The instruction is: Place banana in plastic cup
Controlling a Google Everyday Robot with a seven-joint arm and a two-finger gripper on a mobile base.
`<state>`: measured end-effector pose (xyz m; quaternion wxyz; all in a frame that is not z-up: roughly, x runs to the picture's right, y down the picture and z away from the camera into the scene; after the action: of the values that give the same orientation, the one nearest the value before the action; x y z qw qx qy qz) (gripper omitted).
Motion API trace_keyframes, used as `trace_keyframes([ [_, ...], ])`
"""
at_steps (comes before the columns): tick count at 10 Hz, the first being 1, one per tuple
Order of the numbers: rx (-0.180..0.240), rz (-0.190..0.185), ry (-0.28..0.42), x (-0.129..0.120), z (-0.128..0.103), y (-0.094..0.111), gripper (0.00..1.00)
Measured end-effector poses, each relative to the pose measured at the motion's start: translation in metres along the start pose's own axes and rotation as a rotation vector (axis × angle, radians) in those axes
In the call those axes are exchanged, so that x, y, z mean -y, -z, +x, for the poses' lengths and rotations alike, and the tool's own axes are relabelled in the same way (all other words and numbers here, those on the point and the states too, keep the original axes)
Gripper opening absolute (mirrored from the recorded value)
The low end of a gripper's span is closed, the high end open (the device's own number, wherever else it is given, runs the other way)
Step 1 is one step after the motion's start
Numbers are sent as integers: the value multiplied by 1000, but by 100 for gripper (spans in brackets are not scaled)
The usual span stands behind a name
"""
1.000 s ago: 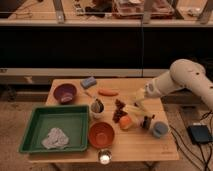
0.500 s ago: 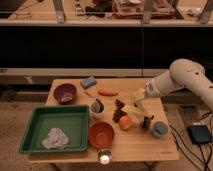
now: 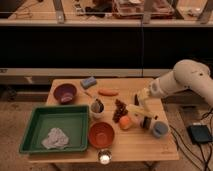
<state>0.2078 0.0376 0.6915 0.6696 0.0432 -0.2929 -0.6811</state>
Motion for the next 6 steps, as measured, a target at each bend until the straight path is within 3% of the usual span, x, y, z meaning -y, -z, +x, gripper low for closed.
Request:
trace_keyframes([
  [3, -5, -57, -89, -49, -8, 18, 0],
  [4, 9, -94, -141, -70, -12, 21, 0],
  [6, 44, -115, -207, -91, -20, 13, 0],
])
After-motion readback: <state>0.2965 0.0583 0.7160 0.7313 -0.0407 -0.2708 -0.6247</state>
